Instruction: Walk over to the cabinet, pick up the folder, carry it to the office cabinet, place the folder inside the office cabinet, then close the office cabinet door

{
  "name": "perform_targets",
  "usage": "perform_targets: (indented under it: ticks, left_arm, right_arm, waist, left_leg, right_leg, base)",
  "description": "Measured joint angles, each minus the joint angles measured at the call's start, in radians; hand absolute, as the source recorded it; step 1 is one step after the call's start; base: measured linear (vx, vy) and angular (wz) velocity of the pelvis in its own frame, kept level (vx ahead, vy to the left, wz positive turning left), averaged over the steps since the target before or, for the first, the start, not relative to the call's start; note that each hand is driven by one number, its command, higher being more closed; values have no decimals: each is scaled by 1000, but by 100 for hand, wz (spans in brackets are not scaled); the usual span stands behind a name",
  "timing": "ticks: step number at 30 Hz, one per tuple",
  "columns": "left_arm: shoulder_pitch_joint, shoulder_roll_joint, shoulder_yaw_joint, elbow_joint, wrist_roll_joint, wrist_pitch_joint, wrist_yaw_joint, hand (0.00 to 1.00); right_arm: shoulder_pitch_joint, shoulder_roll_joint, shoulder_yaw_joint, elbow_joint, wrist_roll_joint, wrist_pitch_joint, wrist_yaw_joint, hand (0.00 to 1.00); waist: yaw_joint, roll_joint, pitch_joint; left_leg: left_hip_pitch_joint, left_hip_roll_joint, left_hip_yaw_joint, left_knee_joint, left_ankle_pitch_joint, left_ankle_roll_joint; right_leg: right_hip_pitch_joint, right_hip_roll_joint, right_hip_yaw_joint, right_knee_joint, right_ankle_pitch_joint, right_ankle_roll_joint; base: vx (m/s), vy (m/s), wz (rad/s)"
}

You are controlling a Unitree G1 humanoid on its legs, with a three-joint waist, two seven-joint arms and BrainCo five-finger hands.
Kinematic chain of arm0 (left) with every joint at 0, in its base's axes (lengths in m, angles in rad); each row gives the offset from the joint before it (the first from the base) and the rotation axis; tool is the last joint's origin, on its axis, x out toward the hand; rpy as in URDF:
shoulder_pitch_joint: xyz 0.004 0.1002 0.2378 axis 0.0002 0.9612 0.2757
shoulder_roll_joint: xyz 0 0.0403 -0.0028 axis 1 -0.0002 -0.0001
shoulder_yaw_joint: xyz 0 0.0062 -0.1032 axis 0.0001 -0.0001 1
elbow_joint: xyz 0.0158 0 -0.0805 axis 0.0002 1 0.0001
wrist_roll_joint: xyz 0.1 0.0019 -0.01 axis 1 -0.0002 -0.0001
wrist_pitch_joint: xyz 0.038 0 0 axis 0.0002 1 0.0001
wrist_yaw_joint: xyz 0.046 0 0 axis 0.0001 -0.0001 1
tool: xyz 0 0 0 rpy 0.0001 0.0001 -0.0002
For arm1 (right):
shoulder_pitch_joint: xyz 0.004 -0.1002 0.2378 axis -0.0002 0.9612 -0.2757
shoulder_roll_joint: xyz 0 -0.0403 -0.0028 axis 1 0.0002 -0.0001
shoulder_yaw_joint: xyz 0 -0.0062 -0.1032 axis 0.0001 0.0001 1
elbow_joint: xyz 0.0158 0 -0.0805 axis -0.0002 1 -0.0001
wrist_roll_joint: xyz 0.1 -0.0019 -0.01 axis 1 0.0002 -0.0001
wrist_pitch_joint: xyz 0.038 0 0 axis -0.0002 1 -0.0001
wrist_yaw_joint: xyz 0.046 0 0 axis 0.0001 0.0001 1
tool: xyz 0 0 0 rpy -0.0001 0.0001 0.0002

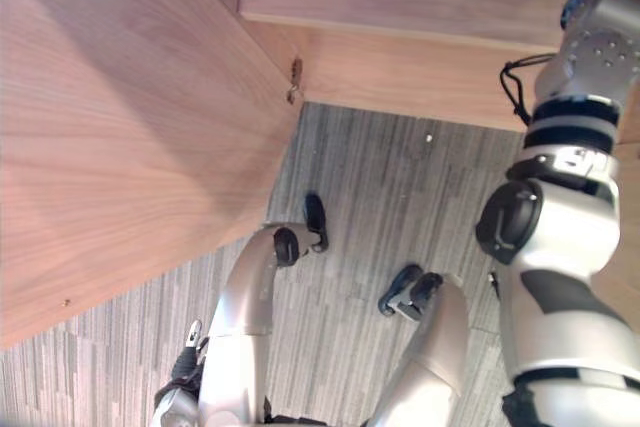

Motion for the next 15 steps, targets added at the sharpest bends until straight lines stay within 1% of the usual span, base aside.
perform_targets:
  ticks: [5, 8, 11, 12, 13, 15]
  left_arm:
    - [-2, -6, 12, 0, 0, -1, 0, 0]
    - [-2, -6, 12, 0, -1, -3, -3, 0]
    - [-2, -6, 18, 2, -1, -3, -12, 0]
    - [-3, -7, 33, 7, -1, -3, -18, 0]
    - [-3, -6, 39, 10, -1, -3, -19, 0]
    - [-3, -6, 70, 24, 0, -3, -30, 0]
  right_arm:
    - [-7, 0, 3, -44, -14, 2, 34, 0]
    - [-8, -1, 16, -44, -72, 20, 71, 0]
    - [-8, -17, 72, -40, -131, 66, 119, 0]
    - [-8, -28, 112, -40, -166, 89, 146, 0]
    - [-8, -34, 134, -39, -182, 101, 161, 0]
    - [-8, -50, 182, -37, -247, 147, 204, 0]
  waist:
    - [-1, -1, 1]
    - [-2, -2, 1]
    - [-4, -3, 2]
    - [-6, -4, 3]
    - [-7, -4, 3]
    - [-8, -5, 4]
  left_leg:
    - [8, -1, -3, -13, 8, -4]
    - [10, -2, -5, -18, 15, -1]
    - [13, -1, -6, -26, 18, -4]
    - [16, -1, -6, -31, 21, -5]
    - [18, -1, -7, -34, 22, -5]
    - [25, 0, -15, -38, 23, -7]
  right_leg:
    - [11, 2, -7, -11, 1, -2]
    - [15, 3, -11, -14, 2, -2]
    - [18, 4, -14, -20, 2, -3]
    - [21, 5, -17, -24, 4, -6]
    - [25, 6, -21, -27, 5, -7]
    - [42, 9, -32, -36, 6, -9]
  base:
    - [30, -72, 1]
    - [54, -90, 2]
    - [32, -67, 0]
    - [16, -43, 0]
    - [23, -54, 0]
    - [32, -67, 2]
